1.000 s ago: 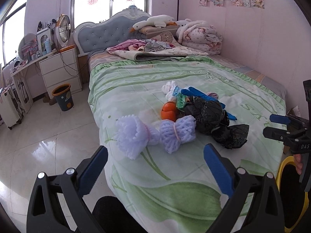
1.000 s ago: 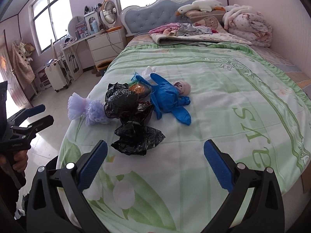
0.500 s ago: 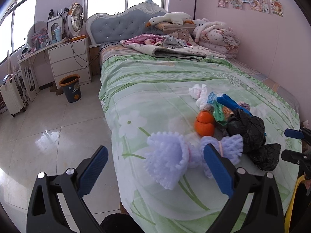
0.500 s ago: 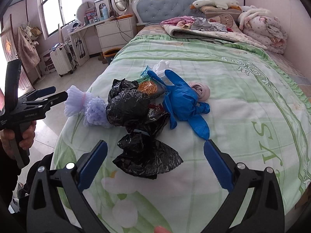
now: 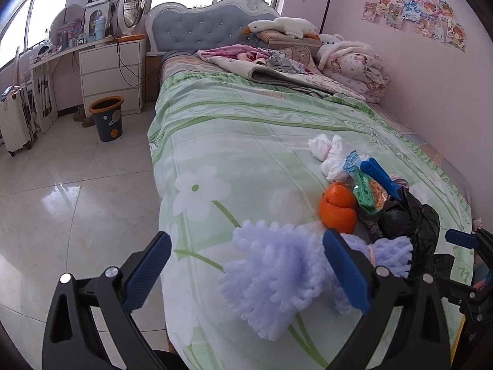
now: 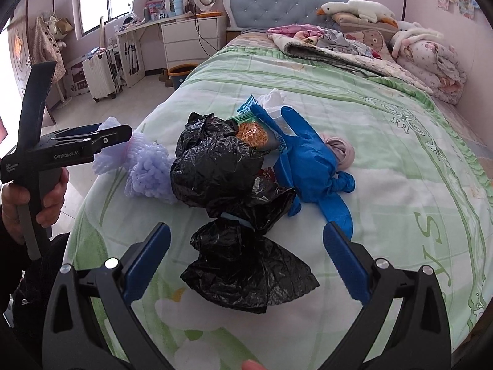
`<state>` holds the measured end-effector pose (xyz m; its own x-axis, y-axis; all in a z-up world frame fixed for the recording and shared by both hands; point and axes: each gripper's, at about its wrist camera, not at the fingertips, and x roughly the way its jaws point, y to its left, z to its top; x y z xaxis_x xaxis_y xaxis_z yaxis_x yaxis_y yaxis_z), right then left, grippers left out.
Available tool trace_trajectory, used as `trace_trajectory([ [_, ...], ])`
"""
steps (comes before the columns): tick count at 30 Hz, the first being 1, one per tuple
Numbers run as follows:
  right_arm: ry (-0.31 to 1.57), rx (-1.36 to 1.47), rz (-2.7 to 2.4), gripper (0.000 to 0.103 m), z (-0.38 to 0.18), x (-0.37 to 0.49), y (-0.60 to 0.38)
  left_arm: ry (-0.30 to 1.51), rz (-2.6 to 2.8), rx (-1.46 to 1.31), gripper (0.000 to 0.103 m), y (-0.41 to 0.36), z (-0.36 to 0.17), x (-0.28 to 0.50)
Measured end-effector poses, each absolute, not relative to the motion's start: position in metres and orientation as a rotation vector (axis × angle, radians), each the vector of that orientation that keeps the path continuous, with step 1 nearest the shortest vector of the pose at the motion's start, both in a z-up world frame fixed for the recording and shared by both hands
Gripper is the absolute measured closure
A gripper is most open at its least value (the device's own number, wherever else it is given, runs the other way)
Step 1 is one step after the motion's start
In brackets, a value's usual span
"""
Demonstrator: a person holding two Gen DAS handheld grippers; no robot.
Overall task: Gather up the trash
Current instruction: 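Grasp the black plastic bag with the right tool while the left tool grasps a lavender mesh puff, then lift and carry the black bag and lavender puff over to the yellow-rimmed bin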
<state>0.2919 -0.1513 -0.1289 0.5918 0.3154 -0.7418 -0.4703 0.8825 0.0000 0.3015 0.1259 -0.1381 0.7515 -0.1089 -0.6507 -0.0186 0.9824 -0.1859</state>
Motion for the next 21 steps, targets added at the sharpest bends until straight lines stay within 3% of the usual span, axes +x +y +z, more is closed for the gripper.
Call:
trace_trajectory([
  [3, 0.825, -0.214, 0.458, 0.008, -0.135, 0.3, -0.146, 0.724, -0.064, -0.166, 0.014, 0.119, -0.144, 0.305],
  [5, 0.832, -0.222, 0.459, 0.014, -0.139, 0.304, -0.142, 0.753, -0.097, -0.179, 0.03, 0.117, -0.152, 0.308],
  [7, 0.836, -0.23, 0.454, 0.028, -0.142, 0.306, -0.139, 0.763, -0.132, -0.219, 0.034, 0.117, -0.157, 0.309],
  [11, 0.862, -0.236, 0.456, 0.042, -0.151, 0.311, -0.135, 0.75, -0.168, -0.229, 0.052, 0.113, -0.157, 0.309],
  [12, 0.867, -0.234, 0.453, 0.054, -0.153, 0.313, -0.135, 0.749, -0.173, -0.233, 0.054, 0.112, -0.156, 0.309],
  [14, 0.866, -0.239, 0.44, 0.06, -0.155, 0.314, -0.134, 0.739, -0.187, -0.224, 0.062, 0.11, -0.156, 0.307],
  [16, 0.859, -0.237, 0.444, 0.068, -0.155, 0.314, -0.134, 0.734, -0.189, -0.213, 0.064, 0.107, -0.154, 0.306],
  [21, 0.847, -0.185, 0.433, 0.078, -0.148, 0.323, -0.137, 0.731, -0.195, -0.263, 0.066, 0.113, -0.153, 0.304],
])
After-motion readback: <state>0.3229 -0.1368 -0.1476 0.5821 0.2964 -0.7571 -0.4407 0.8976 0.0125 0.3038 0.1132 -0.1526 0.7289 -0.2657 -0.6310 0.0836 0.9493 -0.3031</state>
